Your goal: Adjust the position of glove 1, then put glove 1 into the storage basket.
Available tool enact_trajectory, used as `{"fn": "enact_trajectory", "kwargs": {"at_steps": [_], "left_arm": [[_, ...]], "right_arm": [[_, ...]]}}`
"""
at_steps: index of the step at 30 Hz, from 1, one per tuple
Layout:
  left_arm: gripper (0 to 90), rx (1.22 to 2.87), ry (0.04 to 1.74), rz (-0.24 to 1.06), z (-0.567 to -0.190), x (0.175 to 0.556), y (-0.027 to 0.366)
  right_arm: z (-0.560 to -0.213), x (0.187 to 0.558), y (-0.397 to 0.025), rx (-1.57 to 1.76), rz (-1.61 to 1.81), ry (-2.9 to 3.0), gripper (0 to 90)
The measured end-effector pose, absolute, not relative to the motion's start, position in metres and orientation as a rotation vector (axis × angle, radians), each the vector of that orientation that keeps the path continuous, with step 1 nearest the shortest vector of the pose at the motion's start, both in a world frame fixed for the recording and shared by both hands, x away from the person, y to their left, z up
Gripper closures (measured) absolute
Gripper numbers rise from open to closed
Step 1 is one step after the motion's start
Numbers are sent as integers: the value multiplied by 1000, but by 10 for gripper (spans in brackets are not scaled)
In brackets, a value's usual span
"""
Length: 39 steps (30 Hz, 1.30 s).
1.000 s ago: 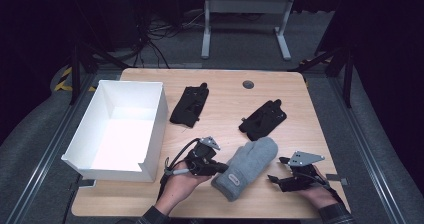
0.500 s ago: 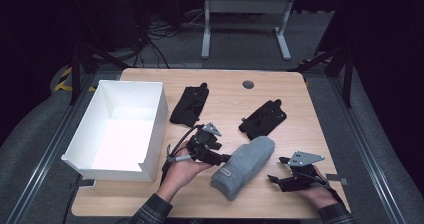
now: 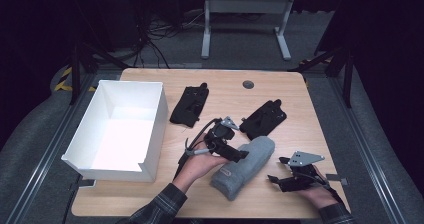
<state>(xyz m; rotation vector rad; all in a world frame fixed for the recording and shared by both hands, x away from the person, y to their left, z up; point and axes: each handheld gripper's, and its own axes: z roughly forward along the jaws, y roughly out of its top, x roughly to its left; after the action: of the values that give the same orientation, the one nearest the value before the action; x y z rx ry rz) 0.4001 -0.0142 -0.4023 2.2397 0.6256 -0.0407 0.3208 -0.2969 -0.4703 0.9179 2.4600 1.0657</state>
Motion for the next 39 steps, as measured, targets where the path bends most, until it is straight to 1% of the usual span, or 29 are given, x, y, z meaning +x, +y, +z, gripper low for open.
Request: {"fn": "enact_trajectory", "kwargs": {"at_steps": [7,14,17,21,24,27,30,32,33,36,39], "left_arm": [[159,2295,636,-61,-418,400,-26],[145,2324,663,-119,-437,400,-32],[145,2327,681,-135,-443,401,-32],[146,2323,698,-191,-453,403,-31],[159,2337,682,-189,-454,402,-34],[210,2343,659,-197,-453,400,-35],[286,2343,647,-226,-453,400,-35],[362,2342,648,-237,-453,400,-35],[362,2338,645,-254,-453,399,-36],[459,2363,641,-289,-451,399,-38],[553,2377,634,-294,-449,399,-39]], "right_arm": [[-470,321,-297,916,1067,2460,203],[-470,320,-297,912,1067,2462,202],[-470,320,-297,909,1067,2463,202],[-470,320,-297,908,1068,2464,201],[-470,320,-297,908,1067,2464,200],[-470,320,-296,907,1069,2465,200],[-470,320,-296,908,1069,2465,199],[-470,320,-296,908,1068,2465,199],[-470,320,-296,908,1068,2464,199],[-471,320,-296,908,1068,2464,198],[-471,320,-296,908,1067,2464,197]]}}
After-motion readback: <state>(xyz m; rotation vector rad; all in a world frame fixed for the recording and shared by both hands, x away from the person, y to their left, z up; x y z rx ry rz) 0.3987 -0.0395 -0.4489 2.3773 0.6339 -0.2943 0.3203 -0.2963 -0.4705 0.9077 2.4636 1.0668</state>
